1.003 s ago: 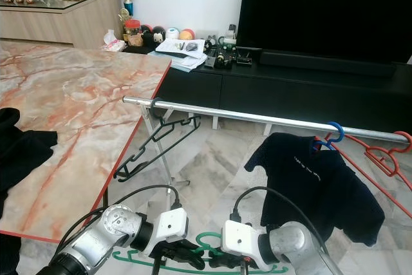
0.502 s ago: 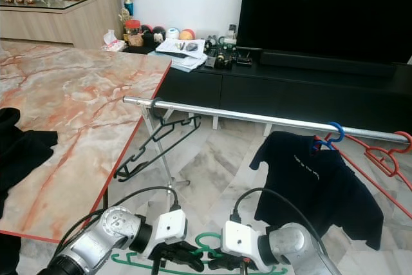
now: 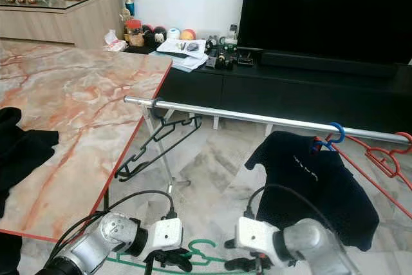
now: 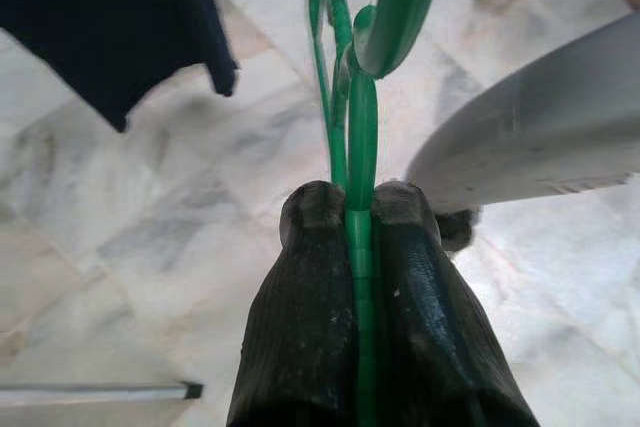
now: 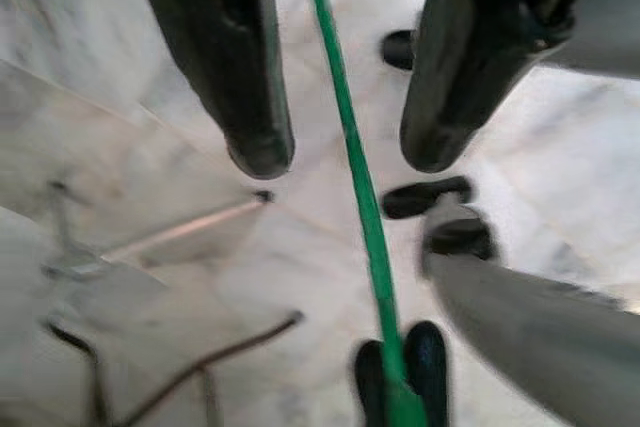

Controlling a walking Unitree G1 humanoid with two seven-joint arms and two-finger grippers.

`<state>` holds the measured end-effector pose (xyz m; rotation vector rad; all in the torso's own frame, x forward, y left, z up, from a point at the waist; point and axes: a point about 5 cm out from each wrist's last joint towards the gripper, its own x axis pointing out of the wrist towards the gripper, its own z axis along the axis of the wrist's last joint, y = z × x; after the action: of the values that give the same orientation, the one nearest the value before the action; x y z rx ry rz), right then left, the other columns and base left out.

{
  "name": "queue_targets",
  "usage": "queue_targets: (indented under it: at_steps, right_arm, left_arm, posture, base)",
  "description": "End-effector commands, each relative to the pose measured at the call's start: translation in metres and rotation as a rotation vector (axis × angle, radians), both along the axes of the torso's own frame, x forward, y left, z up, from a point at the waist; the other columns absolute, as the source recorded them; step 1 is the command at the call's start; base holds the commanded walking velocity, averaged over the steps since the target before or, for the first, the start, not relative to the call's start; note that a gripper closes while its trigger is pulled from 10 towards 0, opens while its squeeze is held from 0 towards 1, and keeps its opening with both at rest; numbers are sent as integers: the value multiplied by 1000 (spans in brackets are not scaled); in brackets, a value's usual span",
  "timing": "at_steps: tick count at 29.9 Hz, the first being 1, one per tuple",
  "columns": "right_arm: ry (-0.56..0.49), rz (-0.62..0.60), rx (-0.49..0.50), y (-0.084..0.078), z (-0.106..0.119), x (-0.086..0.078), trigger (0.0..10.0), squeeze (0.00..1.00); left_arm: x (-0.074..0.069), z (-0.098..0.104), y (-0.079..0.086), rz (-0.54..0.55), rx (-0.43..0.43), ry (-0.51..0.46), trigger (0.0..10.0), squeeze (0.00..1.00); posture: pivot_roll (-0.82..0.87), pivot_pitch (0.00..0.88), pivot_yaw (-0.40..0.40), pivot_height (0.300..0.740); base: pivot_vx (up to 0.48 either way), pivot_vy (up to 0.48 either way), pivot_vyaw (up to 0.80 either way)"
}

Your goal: Hang hanger

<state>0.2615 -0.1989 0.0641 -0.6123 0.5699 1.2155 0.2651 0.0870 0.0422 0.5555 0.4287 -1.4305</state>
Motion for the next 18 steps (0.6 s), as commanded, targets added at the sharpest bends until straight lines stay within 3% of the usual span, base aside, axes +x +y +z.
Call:
queue_targets:
  at_steps: [1, 2, 3, 4, 6, 7, 9, 10, 11, 12, 13, 14, 15, 17, 18]
  right_arm:
    - [-108, -162, -5, -22, 10, 14, 10000, 502]
    - [-165, -277, -6, -35, 12, 19, 10000, 165]
    - [-179, -358, -8, -43, 11, 21, 10000, 0]
    - [-188, -417, -9, -50, 10, 22, 10000, 0]
    - [-256, -670, 70, -73, 6, 20, 10000, 0]
    - [-256, -670, 70, -73, 6, 20, 10000, 0]
    - [-266, -836, 153, -83, -1, 15, 10000, 0]
    - [-253, -908, 186, -87, -7, 11, 10000, 0]
    - [-230, -999, 223, -92, -16, 6, 10000, 0]
    - [-209, -1100, 223, -96, -29, -2, 10000, 0]
    - [-209, -1100, 223, -96, -29, -2, 10000, 0]
    - [-187, -1201, 203, -100, -42, -10, 10000, 0]
    - [-147, -1305, 164, -103, -59, -22, 10000, 0]
    - [-105, -1381, 139, -103, -72, -32, 10000, 0]
    - [-26, -1476, 120, -99, -90, -48, 10000, 0]
  left_arm:
    - [9, 4, 7, 71, -1, -47, 0, 0]
    - [10, 4, 11, 122, -12, -63, 0, 0]
    - [11, 3, 14, 150, -14, -80, 0, 0]
    - [12, 3, 15, 170, -15, -93, 0, 0]
    - [10, -2, 23, 234, 13, -133, 0, 0]
    - [10, -2, 23, 234, 13, -133, 0, 0]
    - [8, -3, 24, 259, 12, -156, 0, 0]
    - [8, -2, 22, 275, -4, -164, 706, 0]
    - [10, 0, 19, 307, -21, -187, 3412, 0]
    - [12, -1, 17, 355, -28, -188, 9059, 0]
    - [12, -1, 17, 355, -28, -188, 9059, 0]
    - [11, -1, 12, 367, -37, -195, 10000, 0]
    - [10, -1, 8, 396, -46, -207, 10000, 0]
    - [10, -1, 5, 429, -63, -210, 10000, 0]
    - [11, 0, 3, 490, -94, -205, 10000, 0]
  posture:
    - [-7, 0, -38, 740]
    - [-11, 0, -32, 740]
    - [-11, 0, -32, 740]
    - [-11, 0, -32, 740]
    - [-13, 0, -24, 740]
    - [-13, 0, -24, 740]
    - [-18, 0, -20, 740]
    - [-19, 0, -16, 740]
    - [-27, 0, -8, 740]
    - [-28, 0, -7, 740]
    - [-28, 0, -7, 740]
    - [-35, 0, 0, 740]
    - [-37, 0, 1, 740]
    - [-47, 0, 11, 740]
    - [-47, 0, 12, 740]
  base:
    - [0, 0, 0]
    - [0, 0, 0]
    - [0, 0, 0]
    - [0, 0, 0]
    - [0, 0, 0]
    - [0, 0, 0]
    - [0, 0, 0]
    - [0, 0, 0]
    - [0, 0, 0]
    - [0, 0, 0]
    - [0, 0, 0]
    - [0, 0, 0]
    - [0, 0, 0]
    - [0, 0, 0]
    - [0, 0, 0]
